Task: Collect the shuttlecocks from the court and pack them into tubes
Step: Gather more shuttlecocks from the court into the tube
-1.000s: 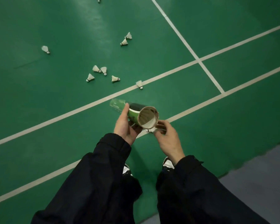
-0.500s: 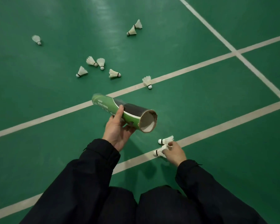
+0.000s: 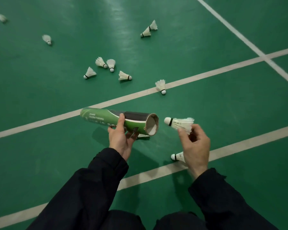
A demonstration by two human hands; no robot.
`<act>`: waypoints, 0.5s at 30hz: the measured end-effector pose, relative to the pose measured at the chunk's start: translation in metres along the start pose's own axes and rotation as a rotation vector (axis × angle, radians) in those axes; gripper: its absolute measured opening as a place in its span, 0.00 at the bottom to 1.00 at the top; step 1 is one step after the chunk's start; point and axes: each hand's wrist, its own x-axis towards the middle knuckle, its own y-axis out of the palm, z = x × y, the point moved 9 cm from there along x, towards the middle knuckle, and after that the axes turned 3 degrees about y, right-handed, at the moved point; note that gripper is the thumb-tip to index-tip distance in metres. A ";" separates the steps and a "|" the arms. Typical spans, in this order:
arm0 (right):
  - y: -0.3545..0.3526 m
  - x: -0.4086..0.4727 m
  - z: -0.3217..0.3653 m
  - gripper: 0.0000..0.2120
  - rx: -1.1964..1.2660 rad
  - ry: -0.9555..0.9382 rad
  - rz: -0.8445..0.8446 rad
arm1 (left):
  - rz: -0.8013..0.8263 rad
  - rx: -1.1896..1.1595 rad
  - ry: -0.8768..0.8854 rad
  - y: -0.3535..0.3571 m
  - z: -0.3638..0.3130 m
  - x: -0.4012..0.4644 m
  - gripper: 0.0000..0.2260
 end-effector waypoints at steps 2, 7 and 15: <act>-0.003 -0.005 0.053 0.03 -0.034 -0.323 -0.011 | -0.029 -0.036 0.001 -0.004 0.004 0.003 0.29; 0.029 -0.025 0.091 0.07 -0.291 -0.650 0.072 | 0.009 -0.139 -0.080 -0.001 0.017 -0.002 0.24; 0.069 -0.031 0.089 0.12 -0.645 -0.654 0.289 | 0.070 -0.105 -0.016 -0.002 0.016 -0.006 0.30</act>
